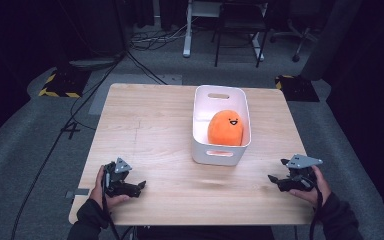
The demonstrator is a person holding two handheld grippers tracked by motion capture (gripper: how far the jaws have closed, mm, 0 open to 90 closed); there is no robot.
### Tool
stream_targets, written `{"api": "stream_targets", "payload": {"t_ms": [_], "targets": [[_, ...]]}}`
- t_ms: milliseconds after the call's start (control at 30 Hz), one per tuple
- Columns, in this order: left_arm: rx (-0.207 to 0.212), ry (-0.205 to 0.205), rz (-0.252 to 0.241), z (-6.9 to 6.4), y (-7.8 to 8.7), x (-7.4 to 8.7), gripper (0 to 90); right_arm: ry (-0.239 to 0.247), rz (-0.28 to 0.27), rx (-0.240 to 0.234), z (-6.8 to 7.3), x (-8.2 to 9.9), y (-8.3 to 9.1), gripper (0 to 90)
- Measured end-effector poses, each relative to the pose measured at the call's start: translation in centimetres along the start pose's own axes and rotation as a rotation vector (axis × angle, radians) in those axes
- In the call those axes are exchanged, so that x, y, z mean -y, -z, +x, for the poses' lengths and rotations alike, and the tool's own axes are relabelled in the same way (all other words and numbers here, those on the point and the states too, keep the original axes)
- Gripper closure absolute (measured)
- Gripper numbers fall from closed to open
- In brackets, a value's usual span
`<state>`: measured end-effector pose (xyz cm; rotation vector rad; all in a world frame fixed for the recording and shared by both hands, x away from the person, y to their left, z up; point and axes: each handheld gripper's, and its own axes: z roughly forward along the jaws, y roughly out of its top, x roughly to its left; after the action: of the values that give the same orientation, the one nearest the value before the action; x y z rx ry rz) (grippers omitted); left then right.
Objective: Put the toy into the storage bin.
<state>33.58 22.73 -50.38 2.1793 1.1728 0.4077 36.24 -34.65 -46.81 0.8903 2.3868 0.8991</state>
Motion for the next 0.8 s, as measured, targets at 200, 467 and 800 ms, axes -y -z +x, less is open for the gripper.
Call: {"api": "stream_targets", "payload": {"t_ms": [200, 467, 800], "targets": [[0.0, 0.0, 0.0, 0.0, 0.0, 0.0, 0.3, -0.015, 0.006, -0.027, 0.1, 1.5, 0.2, 18.9], [0.0, 0.0, 0.0, 0.0, 0.0, 0.0, 0.4, -0.062, 0.019, -0.037, -0.1, 3.8, 0.5, 18.4], [0.0, 0.0, 0.0, 0.0, 0.0, 0.0, 0.3, -0.163, -0.016, -0.05, -0.6, 6.3, 1.6, 16.0]]}}
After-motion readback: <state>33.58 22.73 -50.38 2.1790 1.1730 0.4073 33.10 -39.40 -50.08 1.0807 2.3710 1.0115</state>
